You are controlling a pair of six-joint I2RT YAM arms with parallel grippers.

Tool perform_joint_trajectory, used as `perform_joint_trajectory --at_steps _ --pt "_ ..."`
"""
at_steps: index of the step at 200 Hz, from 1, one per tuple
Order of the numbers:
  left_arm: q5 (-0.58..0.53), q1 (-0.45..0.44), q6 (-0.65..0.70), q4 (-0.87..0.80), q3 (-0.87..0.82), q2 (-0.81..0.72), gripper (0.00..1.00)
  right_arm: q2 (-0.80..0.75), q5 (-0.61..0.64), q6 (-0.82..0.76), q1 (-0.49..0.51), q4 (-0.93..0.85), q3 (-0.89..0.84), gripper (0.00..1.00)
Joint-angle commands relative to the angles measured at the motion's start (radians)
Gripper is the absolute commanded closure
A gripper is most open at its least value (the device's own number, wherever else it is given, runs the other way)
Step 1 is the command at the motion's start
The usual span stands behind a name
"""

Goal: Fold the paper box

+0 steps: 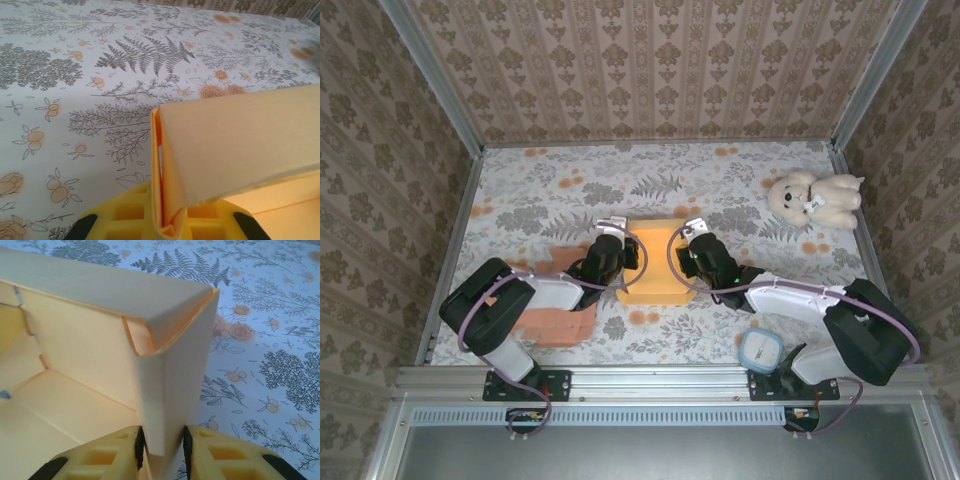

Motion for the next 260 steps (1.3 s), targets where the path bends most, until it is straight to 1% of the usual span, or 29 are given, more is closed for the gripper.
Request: perform_joint_trajectory --at_steps 1,23,50,62,83,101,114,141,149,156,172,190,205,214,221,241,260 --pt "0.009 -0.041 -0.04 -0.062 0.037 -0.045 1.0 0.037 0.103 0.023 -0.012 0.075 0.024 0.74" --pt "-0.057 -0.056 -0.096 -0.117 0.041 -0.063 1.0 0.061 0.161 0.054 -0.034 0.085 0.022 0.76" --pt "-0.173 -0.091 -0.148 -0.182 0.052 -0.082 1.0 0.094 0.254 0.111 -0.058 0.044 0.036 0.79" --pt "-0.233 -0.102 -0.191 -0.267 0.077 -0.091 1.0 0.112 0.307 0.132 -0.067 0.017 0.048 0.79" --pt "-0.345 -0.118 -0.275 -0.463 0.15 -0.103 1.0 0.14 0.39 0.164 -0.081 -0.035 0.066 0.79" --pt "-0.423 -0.137 -0.315 -0.552 0.185 -0.111 1.0 0.161 0.478 0.206 -0.088 -0.096 0.088 0.81" --pt "-0.451 -0.145 -0.325 -0.57 0.191 -0.116 1.0 0.167 0.509 0.232 -0.091 -0.117 0.093 0.81" --pt "-0.473 -0.155 -0.334 -0.573 0.191 -0.12 1.0 0.176 0.502 0.255 -0.104 -0.155 0.116 0.8" --pt "-0.473 -0.156 -0.333 -0.572 0.193 -0.12 1.0 0.18 0.482 0.251 -0.104 -0.152 0.121 0.79" --pt "-0.47 -0.157 -0.33 -0.573 0.196 -0.118 1.0 0.18 0.444 0.235 -0.103 -0.117 0.113 0.78" --pt "-0.456 -0.158 -0.323 -0.563 0.198 -0.111 1.0 0.17 0.29 0.198 -0.108 -0.015 0.081 0.73" --pt "-0.444 -0.156 -0.309 -0.549 0.199 -0.105 1.0 0.161 0.147 0.188 -0.107 0.038 0.066 0.67" --pt "-0.436 -0.156 -0.302 -0.543 0.203 -0.1 1.0 0.153 0.084 0.199 -0.107 0.035 0.068 0.6" --pt "-0.432 -0.157 -0.298 -0.542 0.206 -0.095 1.0 0.145 0.053 0.203 -0.107 0.039 0.064 0.53" --pt "-0.431 -0.157 -0.296 -0.542 0.206 -0.092 1.0 0.137 0.033 0.208 -0.107 0.039 0.06 0.49" --pt "-0.44 -0.157 -0.288 -0.536 0.207 -0.081 1.0 0.092 -0.029 0.212 -0.107 0.049 0.033 0.44" --pt "-0.446 -0.155 -0.283 -0.535 0.212 -0.072 1.0 0.04 -0.087 0.215 -0.107 0.041 0.009 0.42"
